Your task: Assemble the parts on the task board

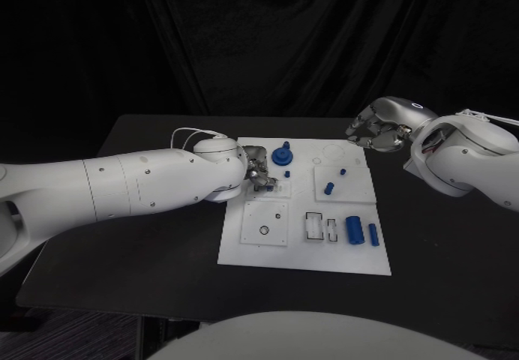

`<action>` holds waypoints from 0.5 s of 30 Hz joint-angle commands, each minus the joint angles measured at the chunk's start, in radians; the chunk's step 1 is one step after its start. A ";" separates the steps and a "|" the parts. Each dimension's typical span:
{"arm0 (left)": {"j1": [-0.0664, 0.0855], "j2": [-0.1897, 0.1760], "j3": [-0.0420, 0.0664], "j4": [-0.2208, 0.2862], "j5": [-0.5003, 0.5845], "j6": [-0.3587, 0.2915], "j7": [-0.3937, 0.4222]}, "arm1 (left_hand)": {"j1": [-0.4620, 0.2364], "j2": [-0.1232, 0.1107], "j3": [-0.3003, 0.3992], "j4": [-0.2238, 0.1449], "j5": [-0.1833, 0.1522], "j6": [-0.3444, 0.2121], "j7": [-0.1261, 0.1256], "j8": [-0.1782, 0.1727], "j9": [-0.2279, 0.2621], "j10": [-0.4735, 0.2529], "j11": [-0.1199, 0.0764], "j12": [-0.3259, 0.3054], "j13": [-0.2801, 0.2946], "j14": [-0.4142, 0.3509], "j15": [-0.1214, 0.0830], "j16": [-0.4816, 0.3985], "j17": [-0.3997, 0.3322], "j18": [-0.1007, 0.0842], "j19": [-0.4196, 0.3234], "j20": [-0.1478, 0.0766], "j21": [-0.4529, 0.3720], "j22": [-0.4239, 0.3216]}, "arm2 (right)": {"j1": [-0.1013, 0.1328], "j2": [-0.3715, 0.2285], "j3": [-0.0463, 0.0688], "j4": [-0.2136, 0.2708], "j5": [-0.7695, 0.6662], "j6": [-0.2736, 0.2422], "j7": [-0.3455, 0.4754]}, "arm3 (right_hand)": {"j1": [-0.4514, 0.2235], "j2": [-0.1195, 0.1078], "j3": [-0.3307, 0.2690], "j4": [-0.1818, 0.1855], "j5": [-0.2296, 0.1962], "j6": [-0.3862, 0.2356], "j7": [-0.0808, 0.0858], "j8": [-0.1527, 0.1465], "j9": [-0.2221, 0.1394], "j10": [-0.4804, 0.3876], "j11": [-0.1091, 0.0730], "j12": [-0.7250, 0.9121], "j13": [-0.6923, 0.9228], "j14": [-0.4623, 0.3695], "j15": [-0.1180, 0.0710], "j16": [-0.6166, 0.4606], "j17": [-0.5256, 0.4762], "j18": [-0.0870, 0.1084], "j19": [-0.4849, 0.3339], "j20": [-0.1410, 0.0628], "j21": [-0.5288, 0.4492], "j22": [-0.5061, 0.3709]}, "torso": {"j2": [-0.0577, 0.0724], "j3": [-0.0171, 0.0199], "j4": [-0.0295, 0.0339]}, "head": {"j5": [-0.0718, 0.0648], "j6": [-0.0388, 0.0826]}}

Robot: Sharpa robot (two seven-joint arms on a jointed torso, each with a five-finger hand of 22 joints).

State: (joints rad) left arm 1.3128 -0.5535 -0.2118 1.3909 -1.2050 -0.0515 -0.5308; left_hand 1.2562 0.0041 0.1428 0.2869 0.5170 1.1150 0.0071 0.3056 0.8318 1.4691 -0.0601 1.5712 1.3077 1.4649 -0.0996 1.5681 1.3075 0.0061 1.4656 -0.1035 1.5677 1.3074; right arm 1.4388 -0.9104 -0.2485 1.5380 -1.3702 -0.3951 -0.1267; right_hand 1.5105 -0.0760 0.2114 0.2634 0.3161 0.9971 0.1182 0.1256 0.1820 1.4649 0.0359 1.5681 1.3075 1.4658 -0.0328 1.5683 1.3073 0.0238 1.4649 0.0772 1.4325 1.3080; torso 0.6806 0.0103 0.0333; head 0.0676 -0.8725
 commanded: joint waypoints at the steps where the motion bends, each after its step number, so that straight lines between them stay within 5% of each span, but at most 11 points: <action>1: -0.004 0.001 0.000 0.004 0.001 -0.006 0.002 | -0.009 0.003 0.008 0.000 -0.005 0.002 0.000 -0.005 0.001 0.102 0.002 0.000 0.263 0.106 0.000 0.003 0.263 -0.006 0.105 0.002 0.003 0.263 | -0.003 0.000 0.001 0.000 -0.002 0.006 -0.025 | 0.001 0.011 0.007 0.001 0.006 0.003 0.002 -0.004 -0.001 0.106 0.006 0.003 0.263 0.105 0.010 0.003 0.263 0.013 0.031 0.008 -0.005 0.214 | 0.000 0.0003 -0.0002 | 0.001 0.000; 15: -0.016 -0.003 0.000 0.015 0.001 -0.001 -0.003 | -0.015 0.002 0.015 0.000 -0.010 0.003 0.000 -0.007 0.002 0.102 0.002 0.000 0.263 0.106 0.001 0.003 0.263 -0.006 0.105 0.002 0.003 0.263 | -0.003 0.000 0.001 -0.002 -0.002 0.009 -0.027 | 0.001 0.011 0.007 0.001 0.006 0.003 0.002 -0.004 -0.001 0.106 0.006 0.003 0.263 0.105 0.010 0.003 0.263 0.013 0.031 0.008 -0.005 0.214 | 0.000 -0.0004 0.0001 | 0.003 0.000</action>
State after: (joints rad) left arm 1.3027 -0.5566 -0.2097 1.4038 -1.2049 -0.0582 -0.5325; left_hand 1.2493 0.0058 0.1511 0.2868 0.5128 1.1151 0.0076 0.3018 0.8339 1.4690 -0.0600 1.5712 1.3077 1.4649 -0.0997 1.5681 1.3075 0.0062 1.4655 -0.1035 1.5677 1.3074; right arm 1.4386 -0.9098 -0.2485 1.5365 -1.3702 -0.3903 -0.1300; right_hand 1.5106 -0.0761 0.2114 0.2634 0.3161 0.9972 0.1182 0.1256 0.1821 1.4649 0.0358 1.5681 1.3073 1.4658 -0.0328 1.5683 1.3073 0.0237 1.4634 0.0787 1.4309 1.3078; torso 0.6811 0.0103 0.0329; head 0.0707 -0.8725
